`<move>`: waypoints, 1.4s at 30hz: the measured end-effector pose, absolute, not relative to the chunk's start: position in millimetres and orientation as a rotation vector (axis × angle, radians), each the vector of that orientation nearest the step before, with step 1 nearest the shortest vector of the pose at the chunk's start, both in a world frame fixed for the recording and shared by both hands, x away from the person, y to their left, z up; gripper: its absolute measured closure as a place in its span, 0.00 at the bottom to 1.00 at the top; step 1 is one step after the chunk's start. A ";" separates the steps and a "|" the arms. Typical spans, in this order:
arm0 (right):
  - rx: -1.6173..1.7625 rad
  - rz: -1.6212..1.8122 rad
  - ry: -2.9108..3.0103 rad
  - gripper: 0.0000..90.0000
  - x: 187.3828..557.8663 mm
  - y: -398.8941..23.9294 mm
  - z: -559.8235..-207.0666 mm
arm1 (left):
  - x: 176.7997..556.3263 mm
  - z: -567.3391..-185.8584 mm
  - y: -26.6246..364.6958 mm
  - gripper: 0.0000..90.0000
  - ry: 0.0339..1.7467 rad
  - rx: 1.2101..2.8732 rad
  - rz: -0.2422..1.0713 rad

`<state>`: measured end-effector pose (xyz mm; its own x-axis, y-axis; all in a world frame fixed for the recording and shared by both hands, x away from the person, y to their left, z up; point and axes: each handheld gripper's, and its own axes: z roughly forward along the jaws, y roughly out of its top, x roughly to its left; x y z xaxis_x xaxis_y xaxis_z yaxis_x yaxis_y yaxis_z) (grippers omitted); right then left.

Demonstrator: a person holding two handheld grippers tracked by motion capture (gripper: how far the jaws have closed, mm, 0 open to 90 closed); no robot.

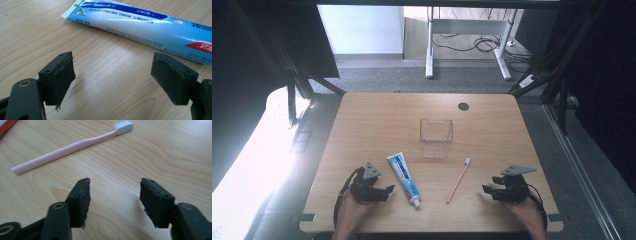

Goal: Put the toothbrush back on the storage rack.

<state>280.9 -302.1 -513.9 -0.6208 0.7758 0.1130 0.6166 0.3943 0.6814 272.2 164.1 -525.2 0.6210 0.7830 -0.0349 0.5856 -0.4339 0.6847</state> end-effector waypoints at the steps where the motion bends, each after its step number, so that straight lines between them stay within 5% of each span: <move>1: 1.222 1.050 2.443 0.62 280.4 -298.8 -511.7 | 272.2 -525.5 164.2 0.21 1.070 2.174 0.378; 21: 1.035 0.983 2.569 1.00 283.0 -276.8 -505.2 | 271.1 -527.4 166.7 0.21 1.079 2.174 0.388; 42: 0.941 1.054 2.642 1.00 291.8 -237.2 -497.0 | 271.3 -527.2 167.0 0.16 1.090 2.142 0.338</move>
